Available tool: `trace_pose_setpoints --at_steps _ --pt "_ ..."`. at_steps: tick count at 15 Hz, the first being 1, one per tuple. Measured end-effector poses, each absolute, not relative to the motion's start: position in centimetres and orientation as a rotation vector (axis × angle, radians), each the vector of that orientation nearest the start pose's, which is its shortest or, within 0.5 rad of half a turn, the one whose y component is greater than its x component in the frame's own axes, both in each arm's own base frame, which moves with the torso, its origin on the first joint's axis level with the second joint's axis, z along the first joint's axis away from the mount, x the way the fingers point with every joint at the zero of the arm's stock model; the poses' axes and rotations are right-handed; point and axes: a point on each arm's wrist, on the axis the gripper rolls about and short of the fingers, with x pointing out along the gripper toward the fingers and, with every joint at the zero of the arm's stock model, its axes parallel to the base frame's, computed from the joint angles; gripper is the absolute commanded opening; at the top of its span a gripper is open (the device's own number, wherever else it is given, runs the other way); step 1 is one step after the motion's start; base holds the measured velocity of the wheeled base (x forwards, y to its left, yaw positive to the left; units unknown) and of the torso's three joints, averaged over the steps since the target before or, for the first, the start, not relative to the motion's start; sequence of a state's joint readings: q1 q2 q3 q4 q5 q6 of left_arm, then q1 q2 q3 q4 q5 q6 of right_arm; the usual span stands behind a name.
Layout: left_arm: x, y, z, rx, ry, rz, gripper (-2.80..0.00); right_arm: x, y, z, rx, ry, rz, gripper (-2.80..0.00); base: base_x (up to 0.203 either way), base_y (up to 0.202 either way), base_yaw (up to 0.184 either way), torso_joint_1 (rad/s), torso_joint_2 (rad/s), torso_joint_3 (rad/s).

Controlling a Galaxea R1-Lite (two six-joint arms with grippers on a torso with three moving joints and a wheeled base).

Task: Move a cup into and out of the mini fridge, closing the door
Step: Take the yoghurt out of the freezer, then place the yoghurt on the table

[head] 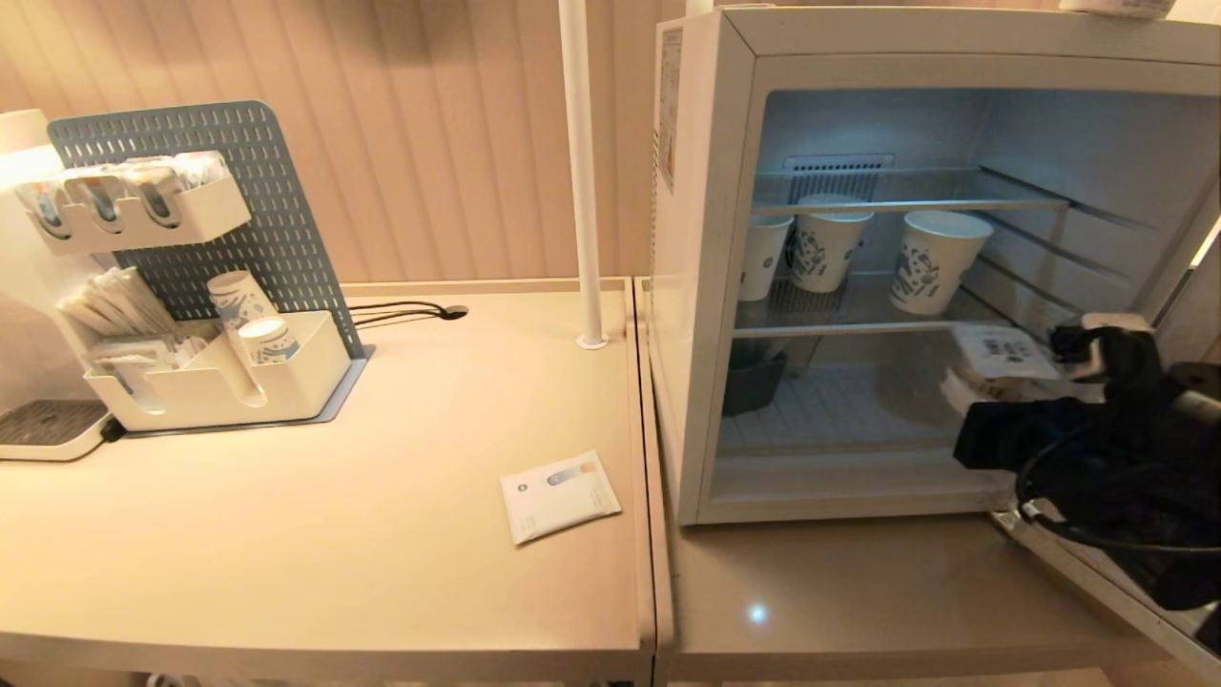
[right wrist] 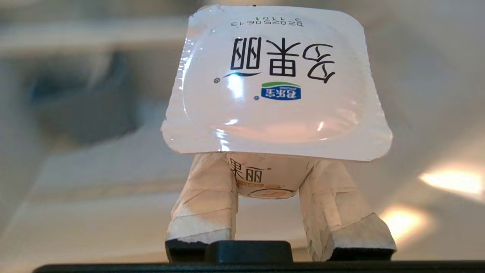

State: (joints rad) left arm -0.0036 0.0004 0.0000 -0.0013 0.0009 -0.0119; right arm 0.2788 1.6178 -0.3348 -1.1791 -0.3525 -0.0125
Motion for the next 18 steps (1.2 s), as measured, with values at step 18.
trace_pose_setpoints --at_steps 18 --pt "-2.3 0.0 7.6 -0.012 -0.001 -0.001 -2.80 -0.2 -1.2 14.7 -0.101 -0.094 -0.530 -2.80 0.000 0.000 0.000 0.000 0.00 0.000"
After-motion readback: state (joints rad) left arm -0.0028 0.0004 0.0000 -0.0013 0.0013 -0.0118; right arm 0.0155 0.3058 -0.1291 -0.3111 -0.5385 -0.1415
